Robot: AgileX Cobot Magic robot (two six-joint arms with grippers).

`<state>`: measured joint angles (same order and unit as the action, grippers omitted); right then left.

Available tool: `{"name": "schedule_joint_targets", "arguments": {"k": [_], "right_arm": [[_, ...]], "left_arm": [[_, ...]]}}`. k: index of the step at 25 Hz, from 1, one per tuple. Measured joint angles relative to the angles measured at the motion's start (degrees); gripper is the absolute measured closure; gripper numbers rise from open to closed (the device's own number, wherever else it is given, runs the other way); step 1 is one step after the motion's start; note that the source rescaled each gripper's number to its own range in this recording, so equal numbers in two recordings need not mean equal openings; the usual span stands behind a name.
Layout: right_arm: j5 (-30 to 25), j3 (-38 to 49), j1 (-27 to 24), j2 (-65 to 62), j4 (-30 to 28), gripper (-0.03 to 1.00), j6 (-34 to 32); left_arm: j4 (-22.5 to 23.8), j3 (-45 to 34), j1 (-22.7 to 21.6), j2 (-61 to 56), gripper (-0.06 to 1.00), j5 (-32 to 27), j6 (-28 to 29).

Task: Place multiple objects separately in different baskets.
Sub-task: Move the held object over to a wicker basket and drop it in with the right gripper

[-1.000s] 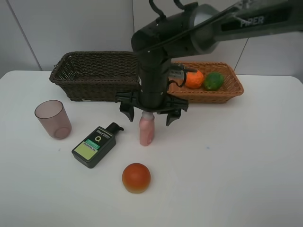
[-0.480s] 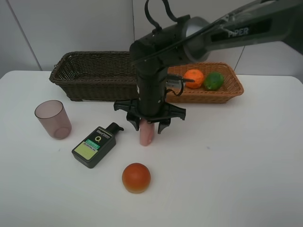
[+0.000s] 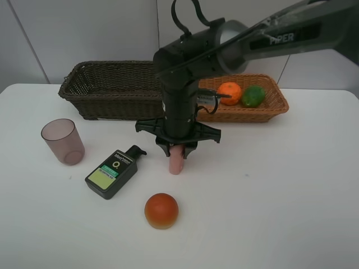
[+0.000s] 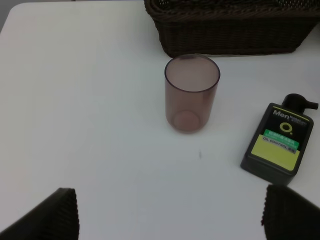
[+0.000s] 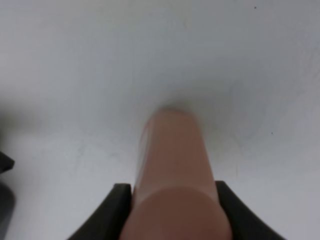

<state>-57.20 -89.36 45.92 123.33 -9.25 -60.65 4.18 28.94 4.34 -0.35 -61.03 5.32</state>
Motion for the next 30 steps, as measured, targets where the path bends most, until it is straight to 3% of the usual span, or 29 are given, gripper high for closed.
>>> {"name": "schedule_joint_targets", "arguments": {"k": [11,14,19,22,28,30], "right_arm": [[0.2,-0.3,0.0,-0.3,0.0,0.96,1.1],[-2.2,-4.0,0.0,-0.4,0.0,0.96,8.1],[-11.3,-16.4,0.0,-0.7,0.1,0.96,28.4],[-12.2,-22.6,0.0,-0.9,0.0,0.96,36.6],[-12.4,-32.7,-0.8,1.1,-0.1,0.96,40.6],[-9.5,-34.7,-1.6,2.7,-0.3,0.96,40.7]], "left_arm": [[0.0,0.0,0.0,0.0,-0.01,0.0,0.0],[0.0,0.0,0.0,0.0,-0.01,0.0,0.0],[0.0,0.0,0.0,0.0,-0.01,0.0,0.0],[0.0,0.0,0.0,0.0,-0.01,0.0,0.0],[0.0,0.0,0.0,0.0,-0.01,0.0,0.0],[0.0,0.0,0.0,0.0,-0.01,0.0,0.0]]}}
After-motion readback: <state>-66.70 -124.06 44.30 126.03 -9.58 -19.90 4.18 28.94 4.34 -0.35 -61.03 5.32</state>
